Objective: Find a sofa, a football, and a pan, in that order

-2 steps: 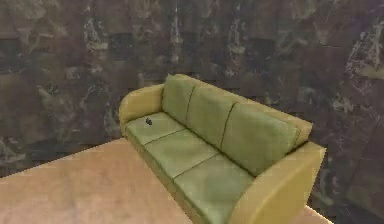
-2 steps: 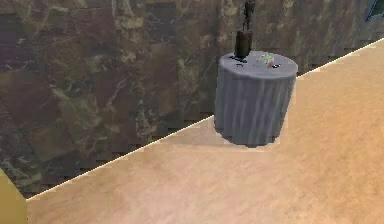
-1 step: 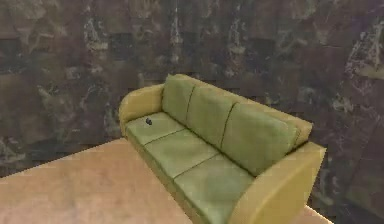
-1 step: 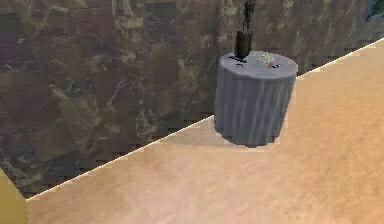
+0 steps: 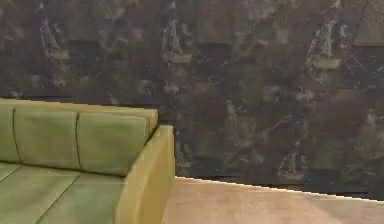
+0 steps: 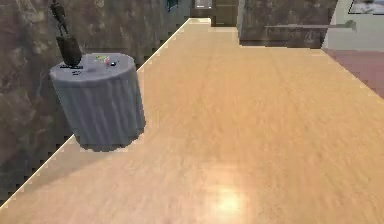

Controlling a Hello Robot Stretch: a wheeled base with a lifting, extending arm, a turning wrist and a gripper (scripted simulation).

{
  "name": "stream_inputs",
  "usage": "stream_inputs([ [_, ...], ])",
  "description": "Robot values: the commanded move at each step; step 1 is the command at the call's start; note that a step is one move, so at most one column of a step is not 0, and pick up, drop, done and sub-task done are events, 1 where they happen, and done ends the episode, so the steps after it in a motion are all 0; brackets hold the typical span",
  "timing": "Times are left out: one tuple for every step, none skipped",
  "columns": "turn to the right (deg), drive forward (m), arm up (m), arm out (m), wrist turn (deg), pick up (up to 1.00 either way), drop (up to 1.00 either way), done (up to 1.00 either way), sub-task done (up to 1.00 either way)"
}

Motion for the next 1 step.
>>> stream_inputs([
  [45.0,0.0,0.0,0.0,0.0,0.0,0.0,0.0,0.0],
])
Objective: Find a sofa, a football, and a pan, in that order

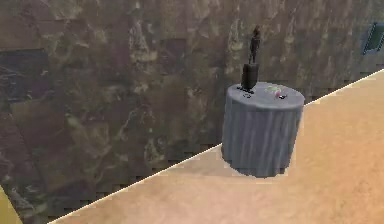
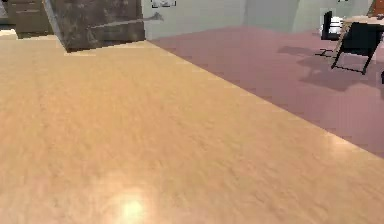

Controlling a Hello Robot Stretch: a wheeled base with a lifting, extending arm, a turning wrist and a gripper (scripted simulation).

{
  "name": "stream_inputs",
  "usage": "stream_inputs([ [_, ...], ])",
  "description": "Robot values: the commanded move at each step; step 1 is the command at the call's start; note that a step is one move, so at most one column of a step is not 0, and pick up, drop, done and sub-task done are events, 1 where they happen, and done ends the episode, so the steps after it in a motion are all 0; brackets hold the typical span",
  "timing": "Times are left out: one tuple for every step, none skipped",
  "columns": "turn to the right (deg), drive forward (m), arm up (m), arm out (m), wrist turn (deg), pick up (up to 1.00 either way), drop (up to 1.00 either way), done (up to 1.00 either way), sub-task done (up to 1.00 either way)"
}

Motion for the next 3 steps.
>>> stream_inputs([
  [45.0,0.0,0.0,0.0,0.0,0.0,0.0,0.0,0.0],
  [0.0,1.0,0.0,0.0,0.0,0.0,0.0,0.0,0.0],
  [0.0,1.0,0.0,0.0,0.0,0.0,0.0,0.0,0.0],
])
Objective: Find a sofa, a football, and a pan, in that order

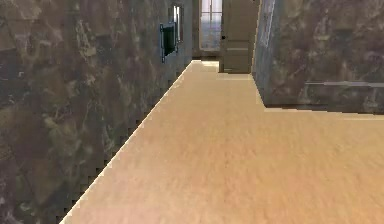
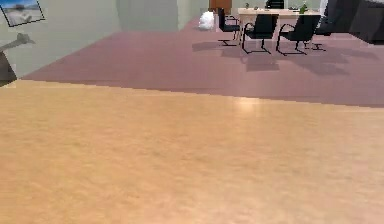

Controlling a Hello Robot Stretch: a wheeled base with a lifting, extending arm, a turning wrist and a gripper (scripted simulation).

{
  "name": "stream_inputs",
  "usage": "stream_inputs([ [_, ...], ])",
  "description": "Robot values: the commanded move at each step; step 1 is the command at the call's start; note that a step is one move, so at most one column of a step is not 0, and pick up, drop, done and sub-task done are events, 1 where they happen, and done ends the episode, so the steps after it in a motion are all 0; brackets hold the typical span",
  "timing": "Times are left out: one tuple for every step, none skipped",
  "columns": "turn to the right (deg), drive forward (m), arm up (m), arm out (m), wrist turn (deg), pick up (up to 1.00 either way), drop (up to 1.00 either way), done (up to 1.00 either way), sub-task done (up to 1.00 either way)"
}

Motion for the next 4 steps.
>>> stream_inputs([
  [0.0,1.0,0.0,0.0,0.0,0.0,0.0,0.0,0.0],
  [0.0,1.0,0.0,0.0,0.0,0.0,0.0,0.0,0.0],
  [0.0,1.0,0.0,0.0,0.0,0.0,0.0,0.0,0.0],
  [3.0,0.0,0.0,0.0,0.0,0.0,0.0,0.0,0.0],
])
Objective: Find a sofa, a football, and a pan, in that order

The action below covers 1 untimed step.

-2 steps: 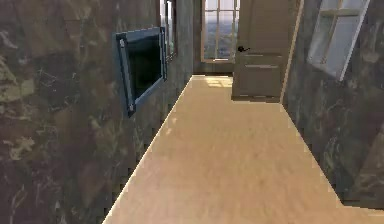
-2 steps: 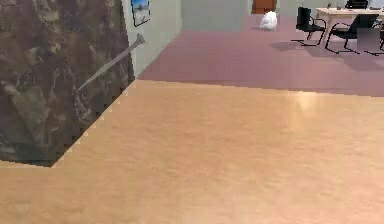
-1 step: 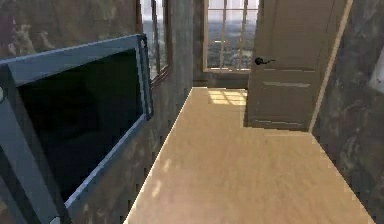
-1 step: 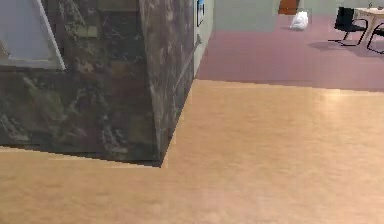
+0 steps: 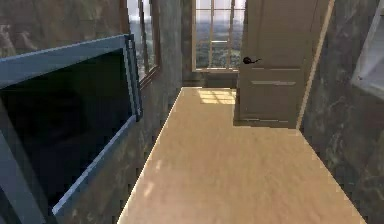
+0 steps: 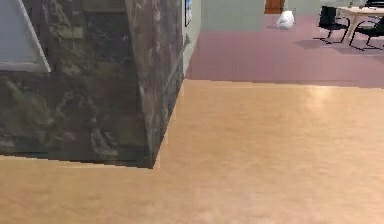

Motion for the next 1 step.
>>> stream_inputs([
  [0.0,1.0,0.0,0.0,0.0,0.0,0.0,0.0,0.0],
])
